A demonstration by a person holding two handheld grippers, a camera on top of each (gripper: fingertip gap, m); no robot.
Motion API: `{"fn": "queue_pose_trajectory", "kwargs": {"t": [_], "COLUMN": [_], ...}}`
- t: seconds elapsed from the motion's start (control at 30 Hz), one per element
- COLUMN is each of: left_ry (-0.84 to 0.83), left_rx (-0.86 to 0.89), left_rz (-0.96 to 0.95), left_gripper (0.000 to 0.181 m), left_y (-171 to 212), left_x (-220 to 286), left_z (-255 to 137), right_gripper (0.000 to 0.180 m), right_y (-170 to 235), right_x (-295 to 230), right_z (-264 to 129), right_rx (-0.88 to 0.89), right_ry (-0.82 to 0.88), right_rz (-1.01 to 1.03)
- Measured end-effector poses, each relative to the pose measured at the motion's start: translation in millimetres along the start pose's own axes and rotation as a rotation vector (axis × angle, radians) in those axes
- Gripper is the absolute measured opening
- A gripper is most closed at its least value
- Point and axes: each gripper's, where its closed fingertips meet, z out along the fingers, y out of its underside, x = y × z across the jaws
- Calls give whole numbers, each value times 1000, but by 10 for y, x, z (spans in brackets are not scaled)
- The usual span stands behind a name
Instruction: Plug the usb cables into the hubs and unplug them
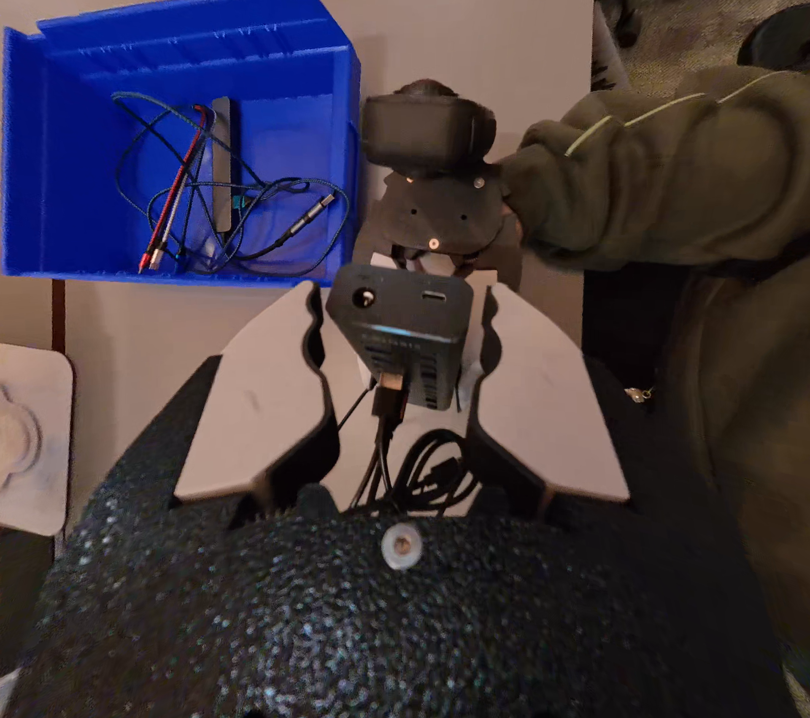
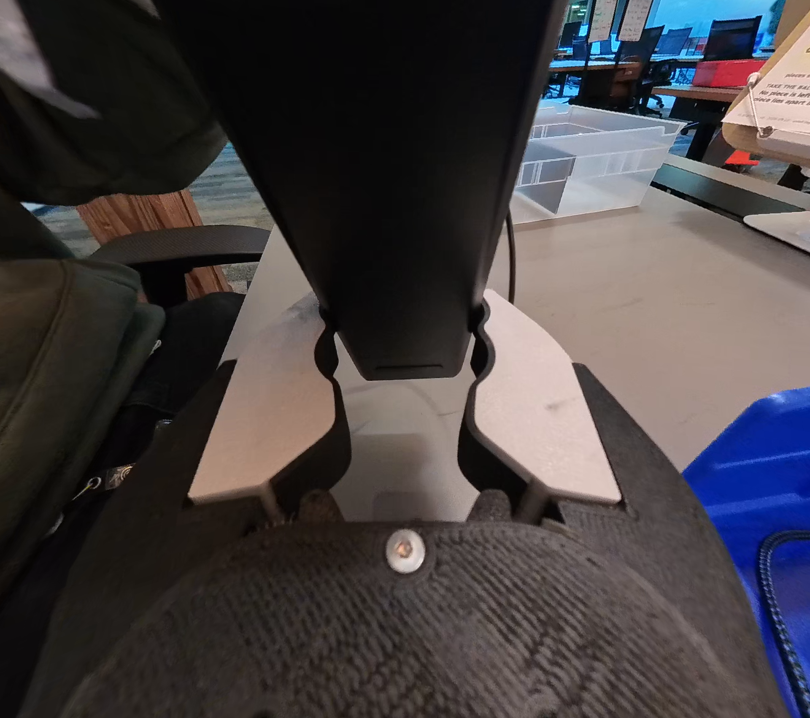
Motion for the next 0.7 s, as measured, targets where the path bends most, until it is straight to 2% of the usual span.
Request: {"fn": "queue_pose_trajectory", "kwargs": {"t": [0.03, 0.13, 0.33, 0.53, 0.63, 0.7], "left_ry": [10, 36, 101, 57, 63, 73], "left_rx": [-4, -2, 114, 78, 74, 68], "left_rz": [18, 22, -70, -55, -56, -56], "left_gripper": [62, 61, 61, 61, 61, 61], "left_y": [-14, 3, 58, 186, 188, 202], "left_x": [-1, -38, -118, -146, -142, -141], "left_z": [27, 32, -68, 33, 67, 91], "right_gripper": [60, 60, 60, 70, 75, 70], "right_y": [-2, 8, -54, -196, -185, -151], "right_x": [-1, 27, 18, 158, 185, 194], "right_z": [-3, 4, -47, -195, -182, -146], "right_rx": [2, -6, 47, 184, 174, 141], "right_ry": [1, 8, -9, 70, 104, 123], "right_rz": [-2, 18, 27, 74, 66, 51]}}
